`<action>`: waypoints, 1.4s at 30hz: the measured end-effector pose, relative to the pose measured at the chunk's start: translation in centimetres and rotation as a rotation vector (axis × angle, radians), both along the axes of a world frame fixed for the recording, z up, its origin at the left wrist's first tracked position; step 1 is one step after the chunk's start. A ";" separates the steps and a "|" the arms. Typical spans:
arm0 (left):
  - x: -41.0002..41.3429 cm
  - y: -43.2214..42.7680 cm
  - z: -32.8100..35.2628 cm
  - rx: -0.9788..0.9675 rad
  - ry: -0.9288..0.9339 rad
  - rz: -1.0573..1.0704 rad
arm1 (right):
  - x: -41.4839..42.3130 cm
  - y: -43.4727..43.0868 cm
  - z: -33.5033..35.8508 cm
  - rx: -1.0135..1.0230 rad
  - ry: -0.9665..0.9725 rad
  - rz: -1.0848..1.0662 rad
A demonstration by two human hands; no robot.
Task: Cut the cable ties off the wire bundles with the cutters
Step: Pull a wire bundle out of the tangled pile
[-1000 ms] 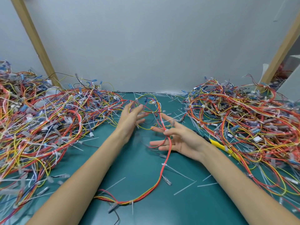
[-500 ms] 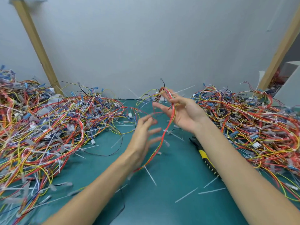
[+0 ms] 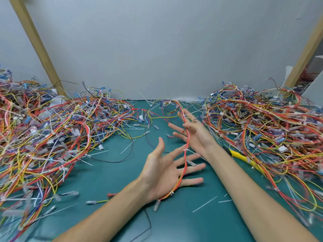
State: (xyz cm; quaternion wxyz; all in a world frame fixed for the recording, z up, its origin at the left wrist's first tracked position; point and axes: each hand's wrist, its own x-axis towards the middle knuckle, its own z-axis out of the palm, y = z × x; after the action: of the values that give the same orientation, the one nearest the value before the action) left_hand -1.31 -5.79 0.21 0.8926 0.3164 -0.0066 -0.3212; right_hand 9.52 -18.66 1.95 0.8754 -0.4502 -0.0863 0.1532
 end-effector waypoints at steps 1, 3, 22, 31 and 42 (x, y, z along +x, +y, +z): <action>0.1 0.0 -0.2 0.005 -0.008 -0.005 | 0.0 -0.1 -0.3 0.029 0.003 -0.006; 0.2 0.0 -0.2 -0.009 -0.002 -0.006 | 0.0 -0.2 -0.5 0.074 0.012 -0.010; 0.2 0.1 -0.4 -0.022 -0.045 -0.022 | 0.5 -0.4 -1.2 0.103 -0.006 -0.015; 0.1 0.1 -0.3 -0.017 -0.078 -0.030 | 0.4 -0.3 -1.1 0.101 0.006 -0.032; -0.1 -0.1 -0.3 0.040 -0.124 0.007 | 0.2 -0.2 -1.2 0.041 -0.027 -0.047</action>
State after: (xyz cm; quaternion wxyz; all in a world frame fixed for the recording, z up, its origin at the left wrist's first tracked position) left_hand -1.40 -5.86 -0.10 0.8850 0.3534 -0.0546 -0.2981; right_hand 9.71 -18.83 0.79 0.8866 -0.4361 -0.0907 0.1245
